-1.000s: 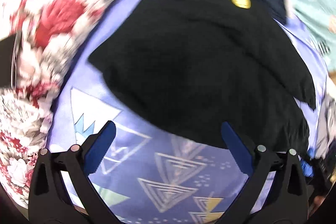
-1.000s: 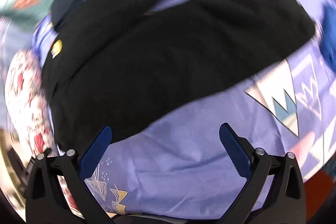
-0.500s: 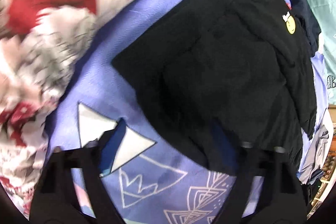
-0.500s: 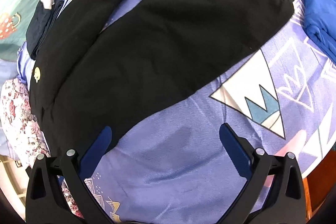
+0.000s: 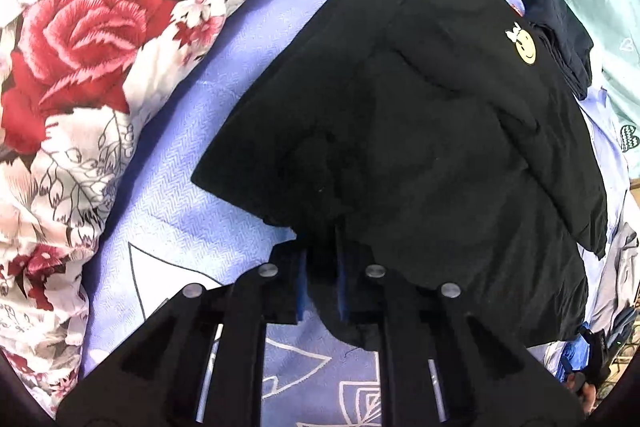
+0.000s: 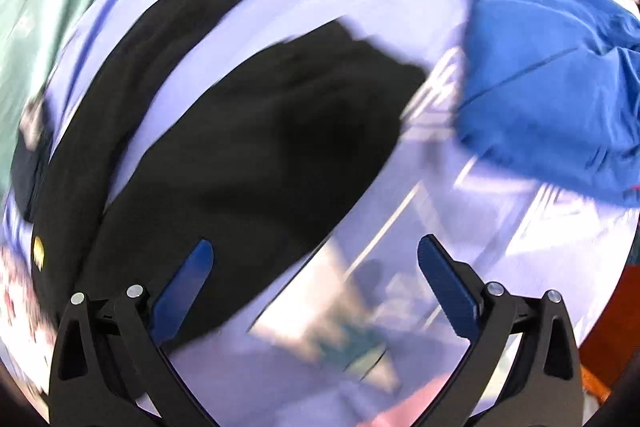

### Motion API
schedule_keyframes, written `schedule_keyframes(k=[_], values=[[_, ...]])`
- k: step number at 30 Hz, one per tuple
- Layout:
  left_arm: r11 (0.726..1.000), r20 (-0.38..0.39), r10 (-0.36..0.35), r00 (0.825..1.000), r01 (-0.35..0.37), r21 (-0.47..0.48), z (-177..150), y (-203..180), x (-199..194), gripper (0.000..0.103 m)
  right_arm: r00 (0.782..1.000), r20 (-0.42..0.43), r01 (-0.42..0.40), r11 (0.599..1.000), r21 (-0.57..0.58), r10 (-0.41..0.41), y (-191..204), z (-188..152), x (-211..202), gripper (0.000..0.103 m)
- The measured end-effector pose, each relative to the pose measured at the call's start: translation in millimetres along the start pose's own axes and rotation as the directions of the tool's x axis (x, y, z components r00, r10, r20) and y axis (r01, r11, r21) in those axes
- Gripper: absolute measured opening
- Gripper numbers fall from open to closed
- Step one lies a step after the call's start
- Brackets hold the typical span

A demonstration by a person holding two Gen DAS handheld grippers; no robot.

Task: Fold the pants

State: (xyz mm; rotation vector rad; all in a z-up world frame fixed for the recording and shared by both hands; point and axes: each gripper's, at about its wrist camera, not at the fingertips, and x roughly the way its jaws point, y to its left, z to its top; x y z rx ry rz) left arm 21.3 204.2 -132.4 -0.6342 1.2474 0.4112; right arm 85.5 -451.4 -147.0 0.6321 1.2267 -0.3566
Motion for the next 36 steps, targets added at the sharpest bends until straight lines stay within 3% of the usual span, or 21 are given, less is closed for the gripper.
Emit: schedule_keyframes(k=[3, 5, 7, 9, 10, 12, 13, 15, 19, 21, 25, 30, 33, 35, 36], values=[[1.0, 0.004, -0.009, 1.0, 0.01, -0.023, -3.2, 7.6, -4.5, 0.011, 0.997, -0.001, 0.071, 0.996, 0.061, -0.071, -10.1, 22.4, 15.4, 0.102], [0.999, 0.014, -0.019, 1.0, 0.02, -0.037, -7.6, 17.1, -13.7, 0.011, 0.998, -0.013, 0.064, 0.998, 0.026, -0.064, -5.2, 34.3, 27.1, 0.102], [0.999, 0.024, -0.02, 1.0, 0.021, -0.042, -9.3, 16.3, -16.8, 0.011, 0.996, 0.02, 0.091, 0.995, -0.033, -0.09, 5.1, 43.2, 30.3, 0.081], [0.999, 0.039, -0.016, 0.999, 0.018, -0.05, -10.4, 14.0, -20.0, 0.011, 0.998, 0.029, 0.062, 0.994, -0.087, -0.06, 15.3, 49.9, 31.4, 0.058], [0.998, 0.043, -0.014, 0.999, 0.017, -0.054, -8.2, 10.3, -19.0, 0.011, 0.998, 0.025, 0.053, 0.994, -0.097, -0.051, 20.1, 54.3, 32.4, 0.052], [0.998, 0.05, -0.004, 0.999, 0.007, -0.06, -7.6, 5.2, -18.9, 0.011, 1.0, 0.011, 0.014, 0.995, -0.097, -0.013, 24.5, 61.6, 33.3, 0.011], [0.998, 0.053, 0.004, 0.999, -0.001, -0.058, -7.3, 0.8, -19.2, 0.01, 1.0, 0.005, -0.012, 0.994, -0.11, 0.013, 27.4, 67.6, 30.6, 0.005], [0.998, 0.076, 0.006, 0.997, -0.001, -0.063, -3.5, -7.5, -26.2, 0.01, 0.998, 0.041, -0.038, 0.99, -0.138, 0.044, 33.7, 75.7, 18.2, 0.005], [0.998, 0.169, -0.033, 0.985, 0.043, -0.053, -7.3, 2.6, -77.2, 0.01, 0.969, 0.148, -0.167, 0.965, -0.204, 0.199, 34.1, 98.7, -43.0, 0.004], [0.998, 0.186, -0.045, 0.981, 0.054, -0.043, -13.8, 7.4, -94.2, 0.01, 0.958, 0.18, -0.17, 0.95, -0.261, 0.221, 28.6, 93.9, -70.2, 0.004], [1.0, 0.155, -0.023, 0.988, 0.022, 0.009, -48.6, 14.6, -109.0, 0.01, 0.966, 0.164, -0.139, 0.938, -0.317, 0.199, -6.1, 72.9, -89.4, 0.004], [0.999, 0.028, 0.037, 0.999, -0.038, 0.037, -82.2, 30.4, -70.1, 0.011, 0.997, 0.048, -0.042, 0.945, -0.325, 0.06, -54.0, 37.7, -40.1, 0.007], [0.985, -0.039, 0.165, 0.986, -0.163, 0.051, -89.8, 35.5, -40.6, 0.033, 0.998, -0.054, 0.01, 0.95, -0.311, -0.028, -71.8, 24.3, -2.9, 0.01], [0.971, -0.017, 0.235, 0.972, -0.234, 0.049, -88.3, 35.8, -45.4, 0.06, 0.996, -0.056, 0.053, 0.944, -0.324, -0.075, -65.2, 20.8, -2.3, 0.013], [0.964, 0.013, 0.26, 0.965, -0.26, 0.053, -86.2, 35.3, -52.5, 0.065, 0.995, -0.034, 0.074, 0.935, -0.348, -0.092, -59.1, 20.8, -7.4, 0.013]])
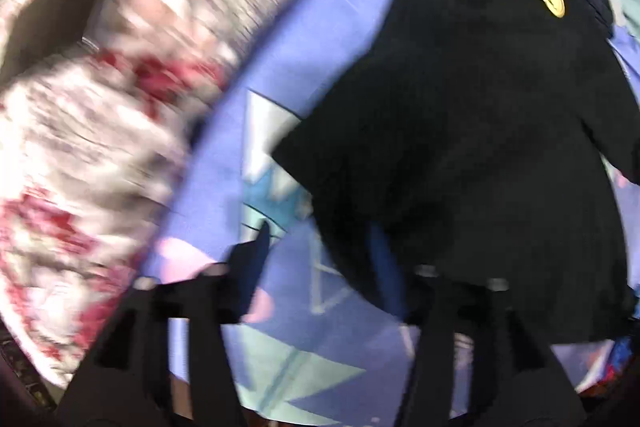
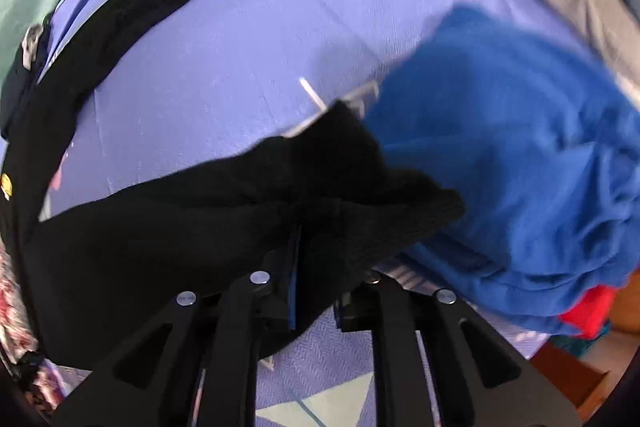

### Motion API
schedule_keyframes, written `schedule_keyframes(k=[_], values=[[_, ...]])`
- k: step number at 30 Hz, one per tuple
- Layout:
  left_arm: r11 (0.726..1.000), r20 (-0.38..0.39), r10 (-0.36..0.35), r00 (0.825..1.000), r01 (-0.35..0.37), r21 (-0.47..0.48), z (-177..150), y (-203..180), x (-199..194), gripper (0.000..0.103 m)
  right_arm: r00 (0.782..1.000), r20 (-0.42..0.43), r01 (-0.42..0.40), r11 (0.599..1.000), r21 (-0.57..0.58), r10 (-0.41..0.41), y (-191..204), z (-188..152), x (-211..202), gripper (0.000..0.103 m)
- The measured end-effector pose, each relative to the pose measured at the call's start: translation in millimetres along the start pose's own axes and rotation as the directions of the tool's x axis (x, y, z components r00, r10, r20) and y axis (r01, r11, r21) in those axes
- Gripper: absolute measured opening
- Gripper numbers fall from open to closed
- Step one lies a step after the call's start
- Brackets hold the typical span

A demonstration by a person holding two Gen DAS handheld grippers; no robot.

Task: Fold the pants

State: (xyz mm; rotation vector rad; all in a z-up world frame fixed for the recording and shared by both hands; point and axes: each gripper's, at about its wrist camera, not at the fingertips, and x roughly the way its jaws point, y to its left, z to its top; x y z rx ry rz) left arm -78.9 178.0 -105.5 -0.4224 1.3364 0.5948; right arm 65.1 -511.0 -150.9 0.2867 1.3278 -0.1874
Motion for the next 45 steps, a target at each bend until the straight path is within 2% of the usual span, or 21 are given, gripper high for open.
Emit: schedule_keyframes(k=[2, 4, 6, 9, 11, 12, 14, 15, 17, 19, 20, 22, 24, 26, 28, 29, 30, 34, 38, 43, 45], values=[[0.999, 0.069, 0.049, 0.996, -0.05, 0.017, 7.2, 2.5, -17.2, 0.078, 0.997, 0.063, 0.043, 0.998, -0.042, -0.04, 11.6, 8.5, -17.0, 0.015], [0.997, 0.111, 0.072, 0.991, -0.073, 0.007, 15.8, 6.1, -30.5, 0.08, 0.989, 0.133, 0.072, 0.997, -0.041, -0.066, 19.3, 19.0, -33.7, 0.031], [0.997, 0.127, 0.075, 0.989, -0.074, -0.005, 21.9, 7.1, -38.2, 0.08, 0.96, 0.205, 0.197, 0.98, -0.013, -0.19, 24.3, 26.3, -47.6, 0.087], [0.997, 0.158, 0.077, 0.984, -0.075, -0.022, 28.1, 3.5, -48.3, 0.081, 0.842, 0.333, 0.441, 0.897, 0.032, -0.425, 28.6, 33.2, -69.1, 0.09], [0.997, 0.168, 0.072, 0.983, -0.072, -0.009, 29.8, -2.8, -50.0, 0.083, 0.822, 0.362, 0.452, 0.891, 0.052, -0.439, 23.1, 36.6, -75.2, 0.09], [0.998, 0.169, 0.066, 0.983, -0.067, 0.005, 34.8, -11.0, -48.4, 0.083, 0.826, 0.382, 0.425, 0.903, 0.06, -0.414, 21.3, 39.3, -79.3, 0.09], [0.998, 0.16, 0.043, 0.986, -0.049, 0.037, 30.3, -27.2, -41.3, 0.083, 0.869, 0.394, 0.319, 0.948, 0.021, -0.301, 20.0, 37.9, -78.8, 0.088], [0.998, 0.154, 0.028, 0.988, -0.037, 0.056, 30.1, -35.5, -38.5, 0.083, 0.899, 0.368, 0.261, 0.965, -0.014, -0.238, 22.3, 37.9, -75.1, 0.078], [0.996, 0.147, 0.003, 0.989, -0.017, 0.091, 31.3, -53.8, -32.2, 0.083, 0.962, 0.259, 0.105, 0.991, -0.083, -0.08, 26.4, 34.3, -56.8, 0.066], [0.991, 0.128, -0.026, 0.991, 0.009, 0.131, 27.3, -69.6, -21.8, 0.083, 0.992, 0.123, 0.015, 0.993, -0.114, -0.001, 26.0, 27.5, -31.5, 0.064], [0.988, 0.11, -0.041, 0.993, 0.024, 0.153, 25.9, -76.4, -14.9, 0.083, 0.997, 0.073, 0.018, 0.992, -0.122, -0.009, 23.7, 24.2, -19.9, 0.064], [0.981, 0.07, -0.02, 0.997, 0.006, 0.192, 21.9, -86.1, -0.3, 0.083, 0.996, -0.034, 0.073, 0.986, -0.148, -0.079, 16.9, 17.8, 7.5, 0.062], [0.98, 0.04, 0.004, 0.999, -0.012, 0.2, 20.1, -89.4, 10.5, 0.083, 0.994, -0.03, 0.102, 0.982, -0.162, -0.108, 19.7, 19.0, 9.1, 0.062], [0.984, 0.02, 0.005, 1.0, -0.009, 0.179, 20.2, -90.2, 15.6, 0.083, 0.998, 0.055, 0.049, 0.988, -0.146, -0.041, 28.4, 32.8, -12.3, 0.063], [0.986, 0.021, -0.014, 1.0, 0.011, 0.167, 21.6, -92.9, 13.8, 0.083, 0.985, 0.154, -0.057, 0.99, -0.129, 0.077, 38.2, 57.8, -32.5, 0.069], [0.985, 0.031, -0.015, 0.999, 0.01, 0.171, 22.3, -96.8, 11.0, 0.083, 0.979, 0.177, -0.078, 0.99, -0.113, 0.098, 41.5, 68.5, -34.4, 0.08], [0.984, 0.042, -0.017, 0.999, 0.009, 0.177, 22.6, -99.9, 8.3, 0.084, 0.975, 0.192, -0.097, 0.991, -0.09, 0.113, 43.3, 80.7, -31.4, 0.087], [0.984, 0.092, -0.05, 0.995, 0.033, 0.177, 23.9, -117.4, 1.0, 0.087, 0.965, 0.193, -0.191, 0.979, 0.068, 0.175, 51.6, 140.0, 18.2, 0.085], [0.986, 0.156, -0.036, 0.987, 0.009, 0.169, 28.7, -133.5, 12.4, 0.087, 0.961, 0.2, -0.216, 0.968, 0.128, 0.188, 69.9, 170.4, 53.0, 0.072], [0.989, 0.113, -0.004, 0.994, -0.012, 0.148, 34.7, -137.9, 36.1, 0.087, 0.945, 0.235, -0.279, 0.935, 0.218, 0.227, 79.8, 190.5, 64.5, 0.061], [0.99, 0.109, 0.002, 0.994, -0.017, 0.141, 36.4, -141.1, 41.2, 0.087, 0.951, 0.231, -0.25, 0.951, 0.181, 0.206, 87.5, 197.0, 63.9, 0.018]])
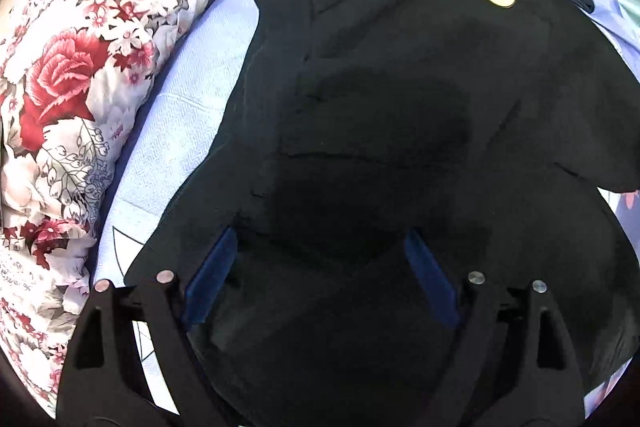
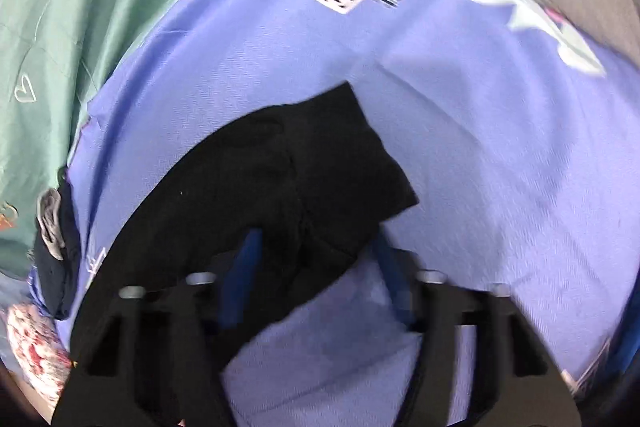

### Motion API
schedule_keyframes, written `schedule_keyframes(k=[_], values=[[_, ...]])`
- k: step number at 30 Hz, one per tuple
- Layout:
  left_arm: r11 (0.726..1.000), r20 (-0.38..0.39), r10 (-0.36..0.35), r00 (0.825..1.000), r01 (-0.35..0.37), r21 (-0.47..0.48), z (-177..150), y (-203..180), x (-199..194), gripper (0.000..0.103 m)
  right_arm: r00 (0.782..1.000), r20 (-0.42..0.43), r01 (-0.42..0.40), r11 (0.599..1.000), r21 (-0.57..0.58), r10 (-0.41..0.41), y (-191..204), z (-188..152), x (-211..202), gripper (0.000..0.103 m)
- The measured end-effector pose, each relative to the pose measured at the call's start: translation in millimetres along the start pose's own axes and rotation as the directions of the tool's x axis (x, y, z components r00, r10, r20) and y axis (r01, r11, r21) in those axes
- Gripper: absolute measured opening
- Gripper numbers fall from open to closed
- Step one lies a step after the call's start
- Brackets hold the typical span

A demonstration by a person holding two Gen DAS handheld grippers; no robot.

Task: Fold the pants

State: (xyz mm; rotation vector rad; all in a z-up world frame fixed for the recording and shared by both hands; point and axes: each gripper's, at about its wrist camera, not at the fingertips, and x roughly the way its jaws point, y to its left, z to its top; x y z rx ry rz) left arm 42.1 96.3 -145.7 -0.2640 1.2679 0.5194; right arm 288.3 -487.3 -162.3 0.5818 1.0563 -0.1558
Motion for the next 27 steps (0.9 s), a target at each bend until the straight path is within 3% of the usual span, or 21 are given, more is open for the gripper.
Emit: schedule_keyframes(k=[2, 6, 9, 12, 13, 14, 17, 18, 21, 25, 27], values=[[1.0, -0.011, 0.003, 1.0, -0.004, -0.005, 0.6, -1.4, 5.3, 0.087, 0.999, 0.005, 0.045, 0.995, -0.088, -0.044, 10.4, 4.6, -5.5, 0.014], [1.0, -0.008, -0.001, 1.0, 0.001, 0.017, 4.8, -3.3, 9.6, 0.087, 0.99, 0.126, 0.069, 0.991, -0.113, -0.055, -2.5, 26.2, -51.9, 0.013], [1.0, -0.001, -0.016, 1.0, 0.016, 0.024, 9.6, 5.0, 3.2, 0.087, 0.969, 0.203, 0.174, 0.971, -0.166, -0.139, -16.6, 30.6, -70.3, 0.013], [0.999, 0.027, -0.007, 1.0, 0.006, 0.039, 24.4, 11.9, -2.1, 0.087, 0.982, 0.062, 0.187, 0.968, -0.167, -0.179, -37.9, 31.3, -35.7, 0.032], [0.999, 0.042, 0.001, 0.999, -0.002, 0.041, 31.4, 14.2, -5.0, 0.087, 0.962, 0.033, 0.274, 0.942, -0.195, -0.272, -42.6, 26.7, -23.1, 0.048], [0.999, 0.058, 0.007, 0.998, -0.009, 0.041, 37.6, 16.1, -7.9, 0.087, 0.948, 0.045, 0.318, 0.925, -0.208, -0.316, -38.9, 24.0, -22.0, 0.056], [1.0, 0.122, 0.004, 0.993, -0.008, 0.03, 67.4, 22.9, -19.2, 0.087, 0.904, 0.185, 0.418, 0.886, -0.201, -0.385, -32.0, 12.2, -48.4, 0.06], [0.999, 0.138, 0.003, 0.99, -0.007, 0.034, 78.1, 23.2, -20.3, 0.087, 0.897, 0.214, 0.427, 0.884, -0.19, -0.387, -29.2, 7.8, -57.6, 0.067], [0.994, 0.168, 0.017, 0.986, -0.035, 0.1, 109.6, 14.6, -11.4, 0.089, 0.925, 0.235, 0.348, 0.913, -0.211, -0.299, -12.8, -11.4, -78.9, 0.076], [0.971, 0.146, -0.001, 0.989, -0.034, 0.238, 139.1, -13.3, 5.0, 0.089, 0.961, 0.17, 0.259, 0.929, -0.263, -0.22, 10.5, -34.9, -78.1, 0.076], [0.947, 0.122, -0.024, 0.992, -0.016, 0.32, 159.4, -24.6, 11.3, 0.089, 0.968, 0.148, 0.239, 0.93, -0.28, -0.204, 17.8, -42.6, -77.3, 0.076]])
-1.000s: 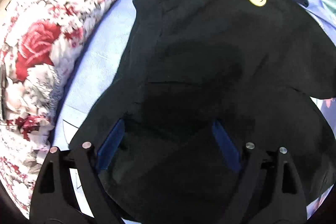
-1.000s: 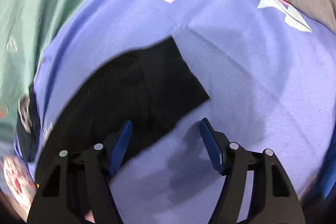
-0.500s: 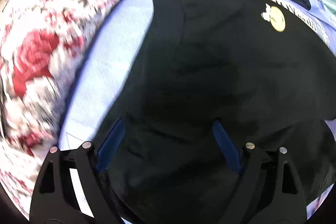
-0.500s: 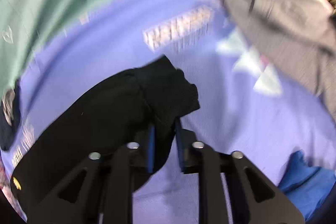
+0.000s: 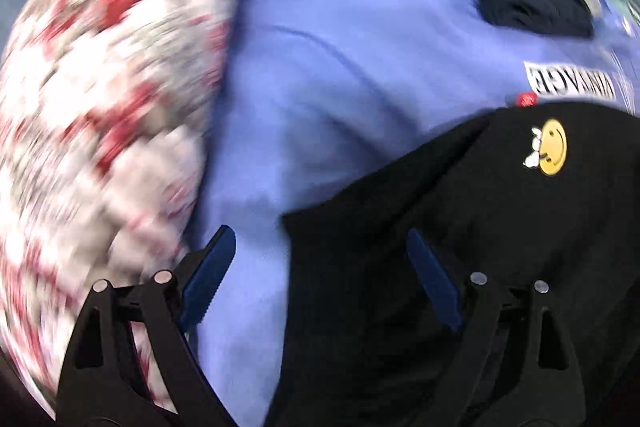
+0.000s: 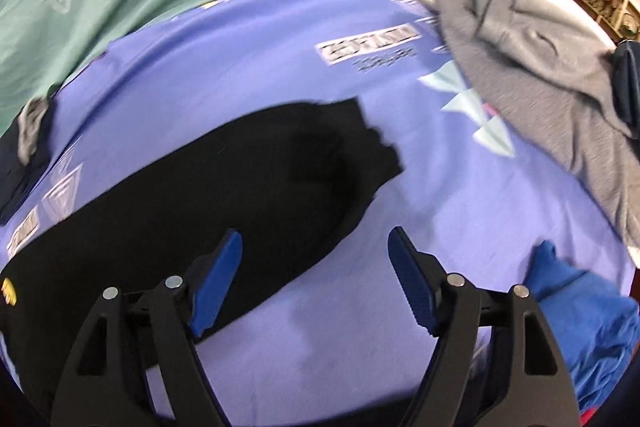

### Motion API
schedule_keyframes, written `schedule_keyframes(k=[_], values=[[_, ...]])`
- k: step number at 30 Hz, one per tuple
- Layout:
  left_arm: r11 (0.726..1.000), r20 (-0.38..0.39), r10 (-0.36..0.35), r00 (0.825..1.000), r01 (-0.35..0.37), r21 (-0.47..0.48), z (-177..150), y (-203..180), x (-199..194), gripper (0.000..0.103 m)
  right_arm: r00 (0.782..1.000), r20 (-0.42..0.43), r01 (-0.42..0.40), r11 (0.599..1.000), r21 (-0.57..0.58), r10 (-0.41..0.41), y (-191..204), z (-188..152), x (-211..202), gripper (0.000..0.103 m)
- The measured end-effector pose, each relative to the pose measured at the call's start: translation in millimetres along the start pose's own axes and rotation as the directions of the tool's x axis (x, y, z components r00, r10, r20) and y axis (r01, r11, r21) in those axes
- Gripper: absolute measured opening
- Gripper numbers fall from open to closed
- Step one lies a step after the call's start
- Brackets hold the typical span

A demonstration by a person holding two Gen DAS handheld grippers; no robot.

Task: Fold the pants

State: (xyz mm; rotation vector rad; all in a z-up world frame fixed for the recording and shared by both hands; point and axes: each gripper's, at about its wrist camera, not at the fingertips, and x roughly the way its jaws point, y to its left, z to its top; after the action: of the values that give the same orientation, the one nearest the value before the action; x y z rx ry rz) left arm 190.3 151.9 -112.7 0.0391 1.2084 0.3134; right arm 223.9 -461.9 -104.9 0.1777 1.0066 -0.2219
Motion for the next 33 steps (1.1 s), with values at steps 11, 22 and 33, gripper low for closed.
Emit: schedule_keyframes(k=[11, 22, 33], values=[[0.965, 0.034, -0.047, 0.998, 0.037, 0.261, 11.1, -35.0, 6.8, 0.004, 0.966, -0.143, -0.219, 0.976, 0.003, 0.217, 48.8, -37.4, 6.0, 0.086], [0.999, 0.114, 0.041, 0.993, -0.037, -0.036, 26.7, 40.9, -21.0, 0.004, 0.94, -0.221, -0.244, 0.965, 0.091, 0.259, 95.0, -48.7, 33.3, 0.086], [0.996, 0.073, -0.002, 0.997, 0.008, -0.084, 24.4, 46.4, -5.0, 0.022, 0.98, -0.144, -0.148, 0.987, -0.067, 0.138, 118.9, -22.6, 29.6, 0.086]])
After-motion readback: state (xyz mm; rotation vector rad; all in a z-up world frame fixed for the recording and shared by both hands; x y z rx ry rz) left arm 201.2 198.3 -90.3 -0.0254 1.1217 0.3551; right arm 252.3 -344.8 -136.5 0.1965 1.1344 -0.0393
